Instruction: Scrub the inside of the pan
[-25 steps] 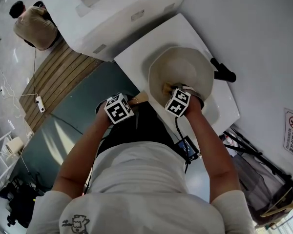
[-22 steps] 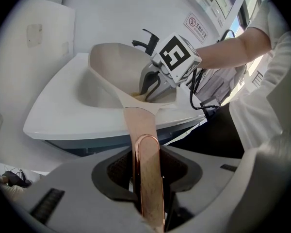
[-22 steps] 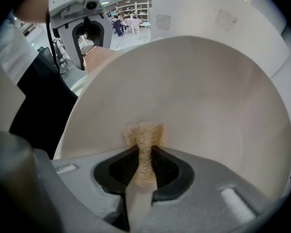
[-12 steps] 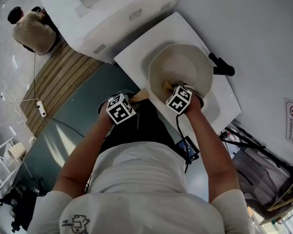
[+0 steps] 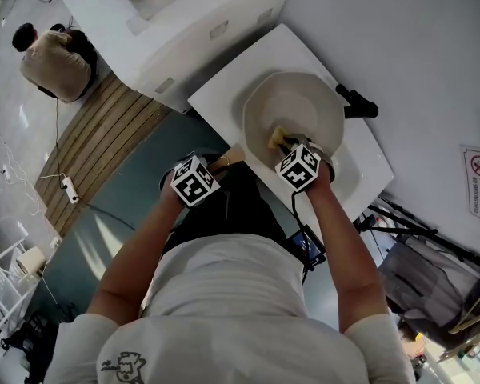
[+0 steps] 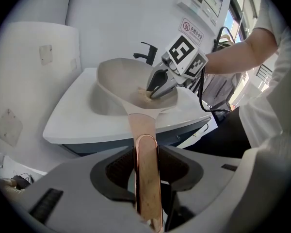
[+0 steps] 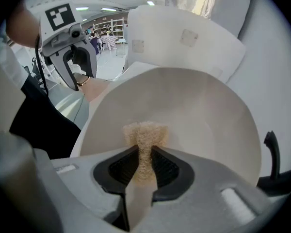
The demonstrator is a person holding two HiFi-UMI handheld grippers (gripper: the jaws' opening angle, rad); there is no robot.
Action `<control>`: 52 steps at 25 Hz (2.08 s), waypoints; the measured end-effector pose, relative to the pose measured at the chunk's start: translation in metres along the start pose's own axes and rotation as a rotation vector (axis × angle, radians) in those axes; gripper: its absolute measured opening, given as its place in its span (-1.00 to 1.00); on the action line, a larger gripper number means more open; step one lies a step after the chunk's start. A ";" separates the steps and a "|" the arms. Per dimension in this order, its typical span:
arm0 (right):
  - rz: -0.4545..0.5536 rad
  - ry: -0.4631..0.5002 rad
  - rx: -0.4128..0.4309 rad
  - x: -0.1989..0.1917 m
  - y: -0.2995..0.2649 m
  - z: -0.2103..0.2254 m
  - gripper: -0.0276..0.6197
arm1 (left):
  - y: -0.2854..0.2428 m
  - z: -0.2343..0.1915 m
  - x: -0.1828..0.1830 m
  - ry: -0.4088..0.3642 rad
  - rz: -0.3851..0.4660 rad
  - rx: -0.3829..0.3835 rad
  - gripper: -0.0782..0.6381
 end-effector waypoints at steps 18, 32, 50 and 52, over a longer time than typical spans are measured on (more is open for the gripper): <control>0.160 -0.214 -0.057 0.000 0.055 -0.023 -0.65 | 0.045 0.016 0.014 -0.012 0.159 0.040 -0.33; 0.478 -0.369 -0.097 -0.004 0.154 -0.051 -0.66 | 0.139 0.029 0.042 0.073 0.508 0.092 -0.37; 0.774 -0.416 -0.072 -0.040 0.290 -0.101 -0.66 | 0.223 0.110 0.086 -0.040 0.752 0.205 -0.79; 0.799 -0.408 -0.066 -0.050 0.301 -0.103 -0.66 | 0.224 0.121 0.094 -0.046 0.760 0.220 -0.79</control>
Point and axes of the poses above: the fingertips, and each gripper's own axes: y backward along the fingers, z to its right, x out of its top, the point moved 9 cm from there along y, backward along the fingers, and after that the axes turned 14 degrees about -y, right-handed, at the moved point
